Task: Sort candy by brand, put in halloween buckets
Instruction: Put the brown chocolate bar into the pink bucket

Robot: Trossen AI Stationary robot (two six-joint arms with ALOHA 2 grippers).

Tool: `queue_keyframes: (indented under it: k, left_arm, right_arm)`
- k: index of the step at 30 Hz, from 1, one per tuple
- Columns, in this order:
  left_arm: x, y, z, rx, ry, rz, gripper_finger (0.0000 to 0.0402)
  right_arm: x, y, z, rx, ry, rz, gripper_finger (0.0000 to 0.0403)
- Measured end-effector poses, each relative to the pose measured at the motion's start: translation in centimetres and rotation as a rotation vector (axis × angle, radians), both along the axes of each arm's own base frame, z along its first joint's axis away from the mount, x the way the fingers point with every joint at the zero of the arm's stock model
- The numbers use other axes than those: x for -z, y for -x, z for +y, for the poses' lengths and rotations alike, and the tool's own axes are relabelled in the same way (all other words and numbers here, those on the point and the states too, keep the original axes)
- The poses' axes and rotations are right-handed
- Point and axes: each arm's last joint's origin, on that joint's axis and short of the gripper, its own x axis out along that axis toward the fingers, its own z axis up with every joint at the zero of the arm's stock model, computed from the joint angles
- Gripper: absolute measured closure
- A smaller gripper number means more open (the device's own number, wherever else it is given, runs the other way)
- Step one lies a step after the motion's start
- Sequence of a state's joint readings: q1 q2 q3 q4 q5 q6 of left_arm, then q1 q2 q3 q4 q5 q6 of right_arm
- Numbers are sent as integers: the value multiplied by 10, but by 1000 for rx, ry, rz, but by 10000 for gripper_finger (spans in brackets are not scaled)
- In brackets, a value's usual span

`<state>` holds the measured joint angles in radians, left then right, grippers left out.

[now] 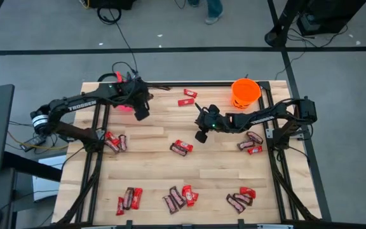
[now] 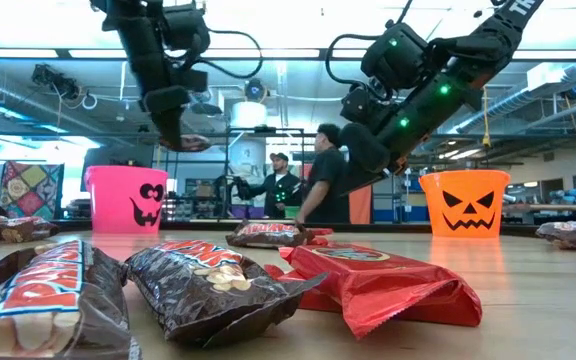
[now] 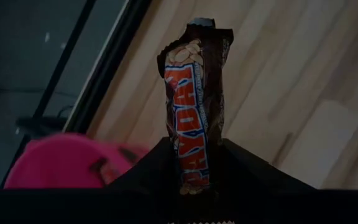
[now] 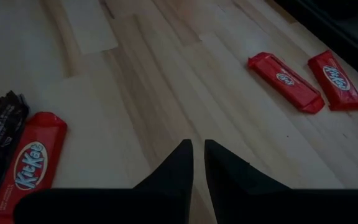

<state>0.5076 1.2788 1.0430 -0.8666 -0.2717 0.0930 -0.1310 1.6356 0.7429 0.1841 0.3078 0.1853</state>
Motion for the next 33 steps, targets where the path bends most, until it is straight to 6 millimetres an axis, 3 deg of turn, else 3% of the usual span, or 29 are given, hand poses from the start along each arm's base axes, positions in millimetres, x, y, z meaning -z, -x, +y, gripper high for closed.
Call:
queue_keyframes:
  k: [11,19,33]
  left_arm:
    - [-5,27,20,-160,-44,63,278]
    - [-2,50,31,-394,-1,114,277]
    - [-4,58,38,-494,-120,182,238]
  right_arm:
    - [0,0,0,12,-24,-7,348]
    - [2,1,1,13,-54,3,348]
    - [4,3,2,24,-91,11,348]
